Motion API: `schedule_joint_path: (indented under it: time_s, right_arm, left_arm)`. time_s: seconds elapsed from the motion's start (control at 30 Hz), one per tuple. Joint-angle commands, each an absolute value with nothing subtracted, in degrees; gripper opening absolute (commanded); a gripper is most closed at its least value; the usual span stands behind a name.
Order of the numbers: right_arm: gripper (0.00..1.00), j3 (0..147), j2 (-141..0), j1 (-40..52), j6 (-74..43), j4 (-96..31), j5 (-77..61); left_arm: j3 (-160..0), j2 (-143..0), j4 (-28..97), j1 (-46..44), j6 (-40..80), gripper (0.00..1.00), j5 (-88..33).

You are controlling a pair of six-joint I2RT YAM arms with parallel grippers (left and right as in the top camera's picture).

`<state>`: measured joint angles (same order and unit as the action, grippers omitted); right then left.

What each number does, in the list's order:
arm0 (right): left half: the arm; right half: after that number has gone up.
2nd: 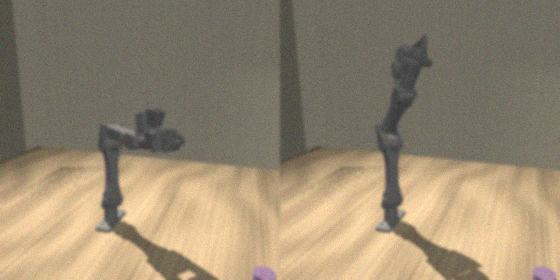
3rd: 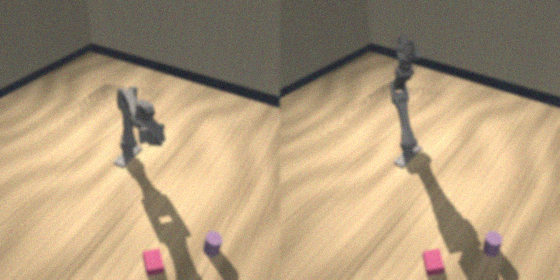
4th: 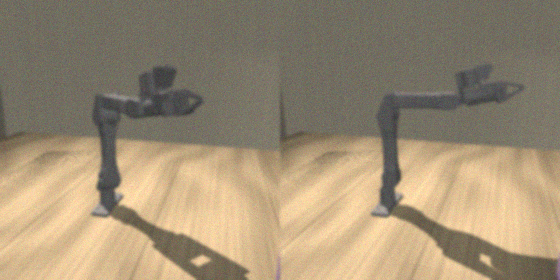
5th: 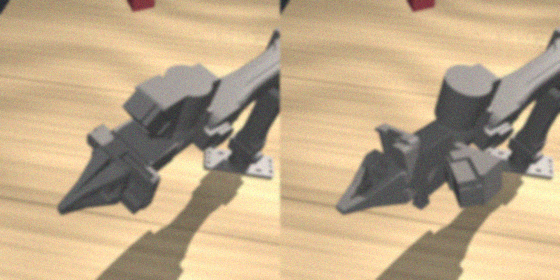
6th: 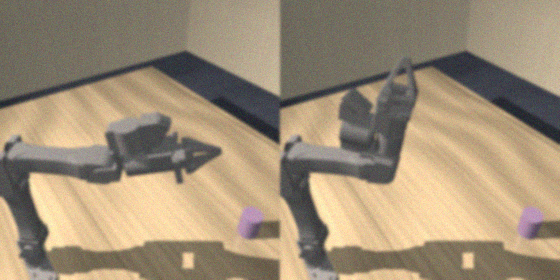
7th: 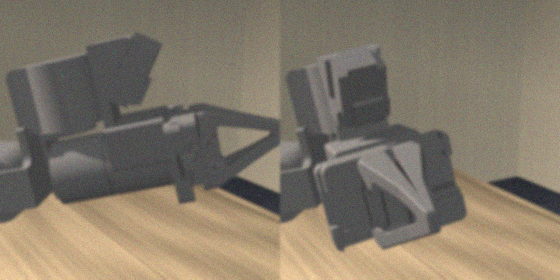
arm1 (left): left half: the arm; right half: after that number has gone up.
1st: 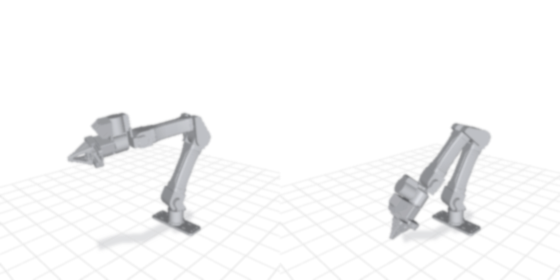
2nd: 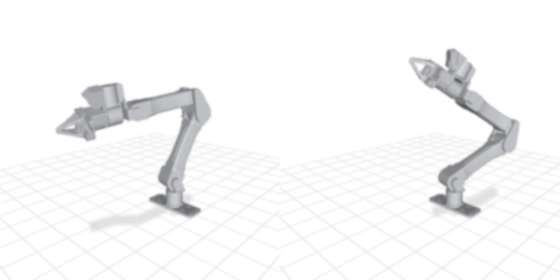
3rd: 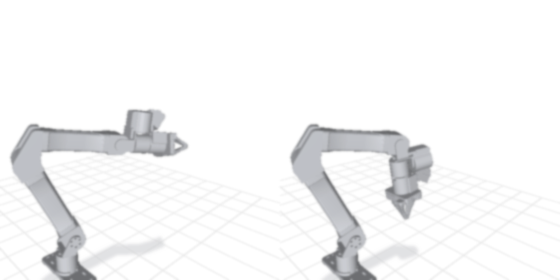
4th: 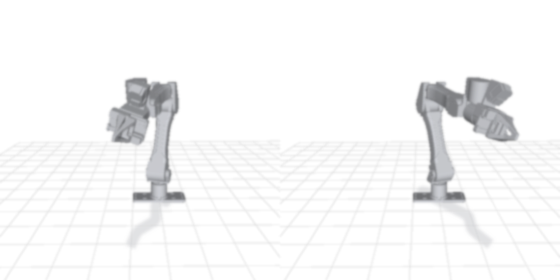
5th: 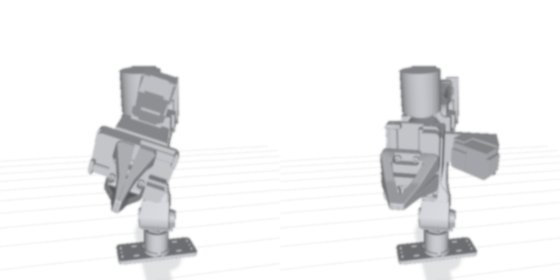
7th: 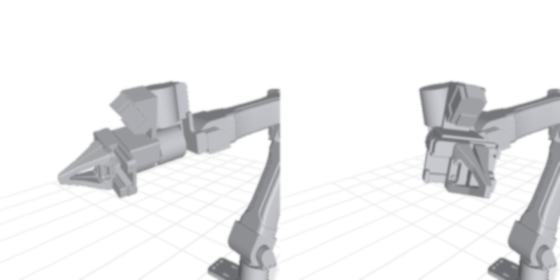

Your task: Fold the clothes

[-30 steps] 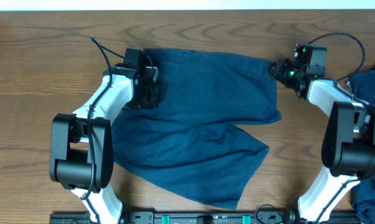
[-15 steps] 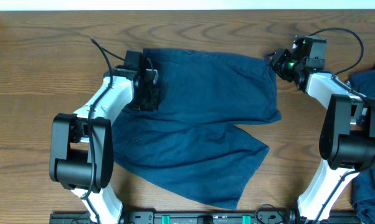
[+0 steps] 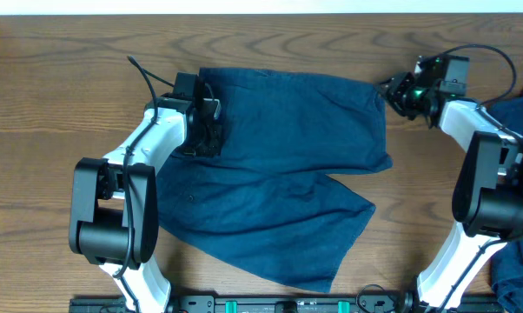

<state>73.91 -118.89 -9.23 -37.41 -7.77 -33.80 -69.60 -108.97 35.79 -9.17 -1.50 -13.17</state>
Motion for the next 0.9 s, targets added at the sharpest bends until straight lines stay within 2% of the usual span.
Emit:
schedule_joint_path:
  time_s: [0.0,0.07,0.4,0.53,0.57,0.77,0.87]
  right_arm:
    - [0.37,74.8,-118.6,-8.1,-36.1,-9.0,-34.9]
    - [0.35,74.8,-118.7,-7.1,-36.1,-8.5,-34.7]
    - [0.36,75.1,-118.6,-7.6,-35.6,-9.9,-36.7]
    - [0.35,75.1,-118.7,-6.1,-35.5,-9.4,-30.7]
    - [0.33,75.1,-118.8,-5.3,-35.5,-8.6,-29.0]
    - [0.04,75.1,-119.0,-3.4,-35.5,-1.8,-24.1]
    - [0.01,75.8,-118.7,-5.5,-35.5,2.8,-23.6]
  left_arm:
    - [-68.8,-109.5,35.6,-9.0,-1.9,0.15,-12.8]
    - [-68.8,-109.5,35.6,-9.0,-1.9,0.15,-12.8]
    - [-68.8,-109.5,35.4,-9.0,-1.9,0.16,-12.8]
    - [-68.8,-109.5,35.4,-9.0,-1.9,0.17,-12.8]
    - [-68.8,-109.5,35.4,-9.0,-1.9,0.17,-12.8]
    - [-68.8,-109.5,35.6,-9.0,-1.9,0.17,-12.8]
    - [-68.8,-109.5,36.0,-9.0,-1.9,0.17,-12.8]
